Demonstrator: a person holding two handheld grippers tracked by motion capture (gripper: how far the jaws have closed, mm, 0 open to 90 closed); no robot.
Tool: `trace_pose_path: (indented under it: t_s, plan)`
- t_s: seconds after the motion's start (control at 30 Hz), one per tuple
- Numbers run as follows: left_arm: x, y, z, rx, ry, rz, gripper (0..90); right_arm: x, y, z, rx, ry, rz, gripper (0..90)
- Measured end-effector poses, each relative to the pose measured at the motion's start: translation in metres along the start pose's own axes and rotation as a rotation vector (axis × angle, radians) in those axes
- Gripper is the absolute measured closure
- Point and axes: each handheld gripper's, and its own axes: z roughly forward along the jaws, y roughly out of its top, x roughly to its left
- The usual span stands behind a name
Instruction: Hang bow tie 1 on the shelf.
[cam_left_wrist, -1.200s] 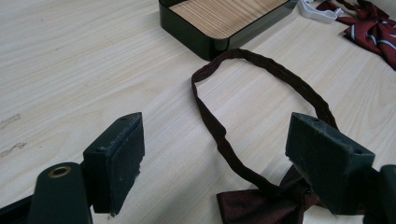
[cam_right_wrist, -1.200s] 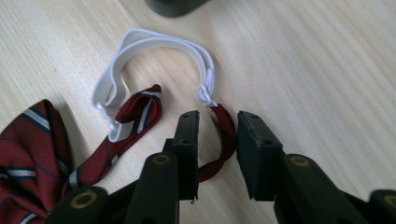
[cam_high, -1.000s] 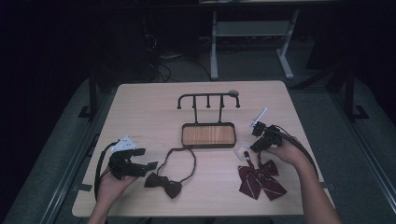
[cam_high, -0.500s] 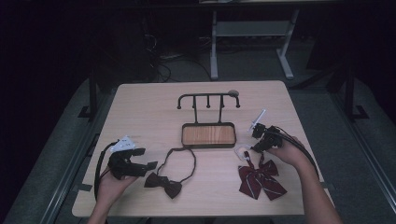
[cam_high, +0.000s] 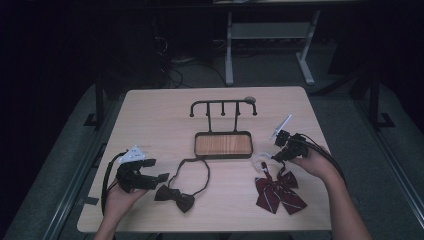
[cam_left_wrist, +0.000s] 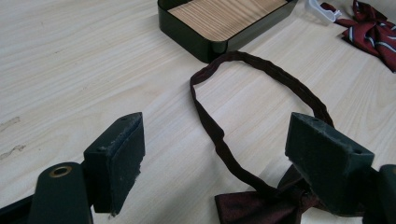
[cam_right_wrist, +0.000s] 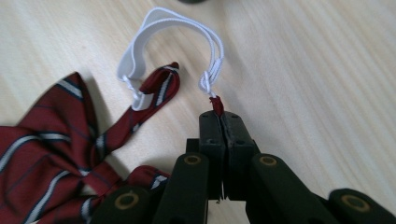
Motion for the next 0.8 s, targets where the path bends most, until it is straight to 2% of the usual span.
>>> trace_pose_path:
  t_s: [0.13, 0.57, 0.8]
  plan:
    - [0.0, 0.0, 0.0, -0.001, 0.0, 0.001, 19.8, 0.004, 0.002, -0.008, -0.007, 0.014, -0.028, 87.8]
    - [0.0, 0.0, 0.0, 0.005, -0.002, 0.005, 19.9, 0.009, 0.005, -0.032, -0.065, 0.071, -0.057, 87.8]
    - [0.0, 0.0, 0.0, 0.006, -0.003, 0.005, 19.9, 0.011, 0.006, -0.04, -0.063, 0.077, -0.069, 87.8]
